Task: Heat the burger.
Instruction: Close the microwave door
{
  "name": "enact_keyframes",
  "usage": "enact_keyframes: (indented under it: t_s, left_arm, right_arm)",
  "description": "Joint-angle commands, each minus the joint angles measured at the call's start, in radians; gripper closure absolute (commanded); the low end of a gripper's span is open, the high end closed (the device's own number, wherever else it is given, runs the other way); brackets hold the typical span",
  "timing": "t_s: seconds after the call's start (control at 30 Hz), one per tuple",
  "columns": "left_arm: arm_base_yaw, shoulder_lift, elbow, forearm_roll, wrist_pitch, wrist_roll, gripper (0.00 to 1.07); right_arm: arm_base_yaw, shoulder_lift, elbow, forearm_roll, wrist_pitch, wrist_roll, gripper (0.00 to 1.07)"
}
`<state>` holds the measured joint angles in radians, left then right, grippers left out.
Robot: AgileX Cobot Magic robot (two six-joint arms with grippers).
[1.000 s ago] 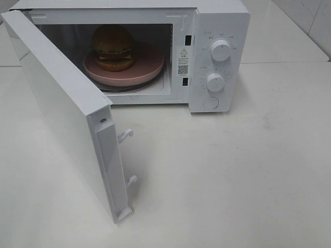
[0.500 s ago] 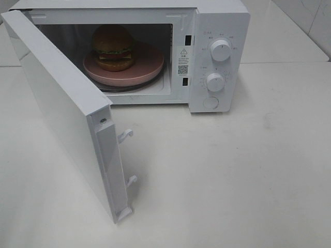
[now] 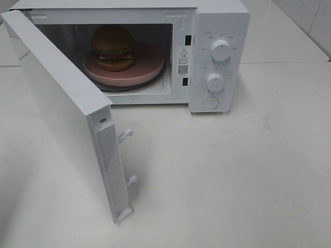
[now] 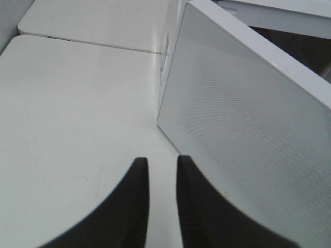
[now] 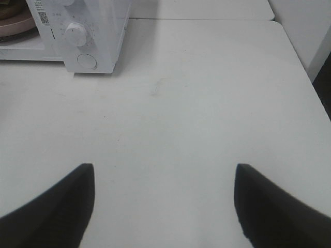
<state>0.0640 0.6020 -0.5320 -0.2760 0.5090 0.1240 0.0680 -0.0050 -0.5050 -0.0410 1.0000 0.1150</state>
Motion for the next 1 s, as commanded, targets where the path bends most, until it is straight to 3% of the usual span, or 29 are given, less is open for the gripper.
enact_keyframes:
  t_s: [0.03, 0.23, 0.37, 0.63, 0.87, 1.0]
  left_arm:
    - [0.002, 0.062, -0.006, -0.022, -0.076, 0.046, 1.07]
    - [-0.012, 0.144, -0.006, -0.054, -0.171, 0.114, 1.07]
    - [-0.089, 0.235, -0.006, -0.069, -0.256, 0.158, 1.07]
    - [-0.236, 0.367, -0.006, -0.068, -0.35, 0.183, 1.07]
    - [-0.259, 0.449, -0.006, -0.068, -0.372, 0.182, 1.07]
    - [-0.309, 0.499, -0.006, -0.064, -0.481, 0.181, 1.07]
  right_arm:
    - [-0.005, -0.027, 0.007, 0.003, -0.005, 0.003, 0.34]
    - [-0.005, -0.027, 0.007, 0.003, -0.005, 0.002, 0.34]
    - [-0.005, -0.027, 0.007, 0.003, -0.005, 0.002, 0.34]
    - [-0.005, -0.027, 0.007, 0.003, -0.005, 0.002, 0.34]
    - [-0.005, -0.027, 0.007, 0.003, -0.005, 0.003, 0.34]
    - [-0.005, -0.027, 0.007, 0.003, -0.005, 0.003, 0.34]
